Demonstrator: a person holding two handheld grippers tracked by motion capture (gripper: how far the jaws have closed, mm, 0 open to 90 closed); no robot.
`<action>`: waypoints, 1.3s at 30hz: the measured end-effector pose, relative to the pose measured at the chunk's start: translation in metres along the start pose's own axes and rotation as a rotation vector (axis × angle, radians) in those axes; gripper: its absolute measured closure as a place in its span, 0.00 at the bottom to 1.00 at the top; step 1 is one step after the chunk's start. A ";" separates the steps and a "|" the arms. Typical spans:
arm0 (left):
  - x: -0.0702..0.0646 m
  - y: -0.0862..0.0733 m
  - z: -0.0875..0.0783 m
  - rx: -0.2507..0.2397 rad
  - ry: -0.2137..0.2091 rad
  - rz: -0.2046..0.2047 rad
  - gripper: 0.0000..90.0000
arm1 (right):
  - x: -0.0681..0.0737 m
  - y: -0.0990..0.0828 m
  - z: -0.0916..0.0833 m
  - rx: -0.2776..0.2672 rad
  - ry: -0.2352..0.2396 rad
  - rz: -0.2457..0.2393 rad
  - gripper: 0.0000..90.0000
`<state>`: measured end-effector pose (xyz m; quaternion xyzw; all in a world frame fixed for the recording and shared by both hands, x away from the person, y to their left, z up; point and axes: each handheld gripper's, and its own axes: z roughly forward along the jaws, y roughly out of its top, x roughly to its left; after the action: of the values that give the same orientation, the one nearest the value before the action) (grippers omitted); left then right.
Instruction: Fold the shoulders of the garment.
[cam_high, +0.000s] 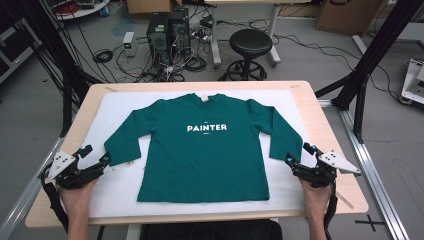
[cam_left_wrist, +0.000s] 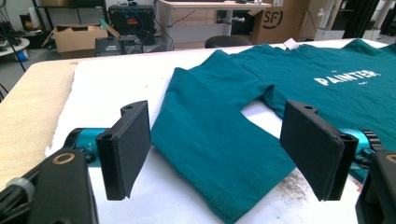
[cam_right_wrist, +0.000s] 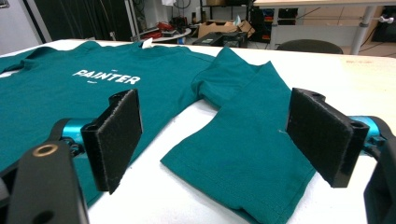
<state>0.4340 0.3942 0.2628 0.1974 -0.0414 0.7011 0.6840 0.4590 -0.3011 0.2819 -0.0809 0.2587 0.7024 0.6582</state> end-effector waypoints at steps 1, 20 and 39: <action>0.000 0.000 0.000 0.000 0.000 0.000 0.27 | 0.000 0.000 0.000 0.000 -0.001 0.000 0.21; 0.000 0.000 0.001 0.007 0.005 -0.006 0.28 | 0.000 0.000 0.000 0.006 -0.001 -0.006 0.21; -0.002 0.001 0.003 0.029 -0.006 0.027 0.28 | 0.003 0.001 0.002 0.024 -0.014 -0.024 0.21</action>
<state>0.4337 0.3912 0.2647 0.2086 -0.0359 0.7101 0.6715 0.4584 -0.2976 0.2824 -0.0710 0.2614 0.6920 0.6692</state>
